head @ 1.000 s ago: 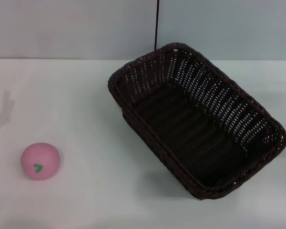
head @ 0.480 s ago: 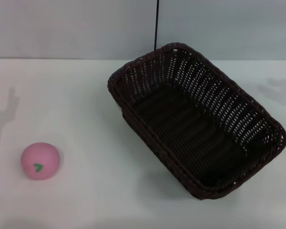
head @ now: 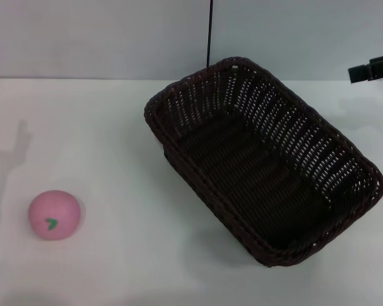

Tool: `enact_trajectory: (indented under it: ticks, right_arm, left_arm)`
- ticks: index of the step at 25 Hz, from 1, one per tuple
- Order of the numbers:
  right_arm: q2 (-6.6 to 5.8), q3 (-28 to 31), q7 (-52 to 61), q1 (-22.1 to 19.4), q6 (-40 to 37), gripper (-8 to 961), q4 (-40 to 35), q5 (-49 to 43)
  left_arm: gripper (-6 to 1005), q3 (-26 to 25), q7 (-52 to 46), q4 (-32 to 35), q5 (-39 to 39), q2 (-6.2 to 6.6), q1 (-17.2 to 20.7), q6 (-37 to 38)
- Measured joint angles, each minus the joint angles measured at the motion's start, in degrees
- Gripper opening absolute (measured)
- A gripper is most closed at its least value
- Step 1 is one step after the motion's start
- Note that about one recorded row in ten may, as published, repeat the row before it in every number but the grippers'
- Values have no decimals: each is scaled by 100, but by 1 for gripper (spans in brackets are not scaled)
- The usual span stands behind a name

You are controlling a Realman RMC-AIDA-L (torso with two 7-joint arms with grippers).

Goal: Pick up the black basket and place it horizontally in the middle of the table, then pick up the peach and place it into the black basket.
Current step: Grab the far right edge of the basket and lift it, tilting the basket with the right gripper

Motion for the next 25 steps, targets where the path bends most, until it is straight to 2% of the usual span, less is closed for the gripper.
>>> enact_trajectory:
  ticks: [1,4,12,19,25]
  right_arm:
    - [-14,-75,62,157,7,613,157,-217]
    - [-15,-226,133,235,25,801,295,-318]
    - [86,-948,369,269,279,834,566,-409]
    - [111,-1266,376,307,475,832,964,-503]
    - [193,-1415,378,328,551,831,1101,-701]
  left_arm:
    - [814,0,0,0,0,0,0,0]
    - [814,98,-25,0,1,2,6,-22]
    - [814,170,-44,27,1,9,-28,-276]
    - [815,145,-44,44,1,12,-57,-326]
    - [815,141,-44,43,1,17,-91,-396]
